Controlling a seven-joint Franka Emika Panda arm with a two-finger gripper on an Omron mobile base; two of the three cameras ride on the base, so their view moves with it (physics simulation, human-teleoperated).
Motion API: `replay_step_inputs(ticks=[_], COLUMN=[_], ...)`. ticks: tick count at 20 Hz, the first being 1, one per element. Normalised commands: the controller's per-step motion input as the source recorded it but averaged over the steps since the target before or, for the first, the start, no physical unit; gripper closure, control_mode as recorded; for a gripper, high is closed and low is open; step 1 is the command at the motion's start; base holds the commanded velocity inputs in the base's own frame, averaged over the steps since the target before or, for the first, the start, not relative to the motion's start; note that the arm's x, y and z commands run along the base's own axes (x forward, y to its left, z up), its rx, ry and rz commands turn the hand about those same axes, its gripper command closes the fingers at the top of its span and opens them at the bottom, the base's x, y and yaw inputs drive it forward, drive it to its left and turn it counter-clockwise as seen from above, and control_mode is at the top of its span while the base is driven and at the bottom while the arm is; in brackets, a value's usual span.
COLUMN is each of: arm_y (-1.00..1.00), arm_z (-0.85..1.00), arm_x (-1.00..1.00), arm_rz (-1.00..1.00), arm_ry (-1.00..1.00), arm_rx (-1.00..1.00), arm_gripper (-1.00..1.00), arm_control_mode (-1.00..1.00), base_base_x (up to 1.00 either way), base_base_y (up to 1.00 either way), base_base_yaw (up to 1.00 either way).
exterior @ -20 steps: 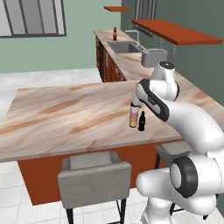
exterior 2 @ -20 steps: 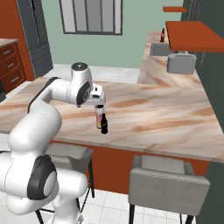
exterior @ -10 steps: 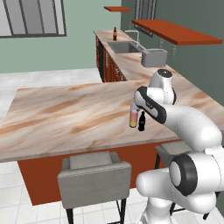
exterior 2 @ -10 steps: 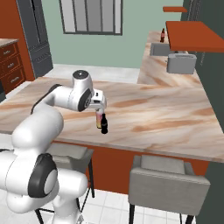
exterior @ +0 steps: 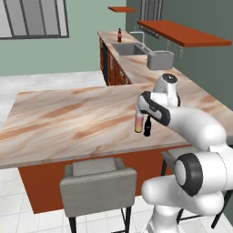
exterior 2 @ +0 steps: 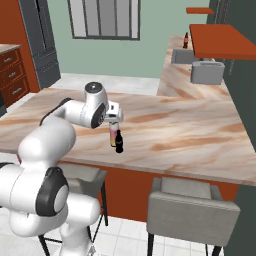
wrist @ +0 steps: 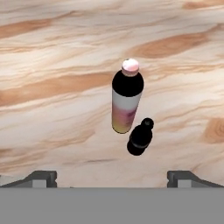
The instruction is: Place the large bottle from the dining counter next to the other large bottle outside the sink, and place the small bottle from the dining counter next to the other small bottle inside the sink.
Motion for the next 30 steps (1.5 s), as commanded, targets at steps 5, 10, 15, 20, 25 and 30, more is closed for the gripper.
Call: replay_step_inputs(ticks=[5, 10, 15, 20, 25, 30], arm_y=[0.00, 0.00, 0.00, -0.04, -0.03, 0.00], arm_z=[-0.03, -0.06, -0.06, -0.12, -0.11, -0.08], arm_x=[0.24, 0.23, 0.20, 0.14, 0.12, 0.19], arm_rz=[0.01, 0.00, 0.00, 0.01, 0.01, 0.00], arm_ry=[-0.04, -0.03, -0.04, -0.05, -0.05, -0.04], arm_rx=[0.00, 0.00, 0.00, 0.00, 0.00, 0.00], arm_gripper=[-1.00, -1.00, -1.00, -1.00, -1.00, -1.00], arm_control_mode=[-1.00, -1.00, -1.00, -1.00, -1.00, -1.00], base_base_x=[0.00, 0.00, 0.00, 0.00, 0.00, 0.00], base_base_y=[0.00, 0.00, 0.00, 0.00, 0.00, 0.00], base_base_yaw=[0.00, 0.00, 0.00, 0.00, 0.00, 0.00])
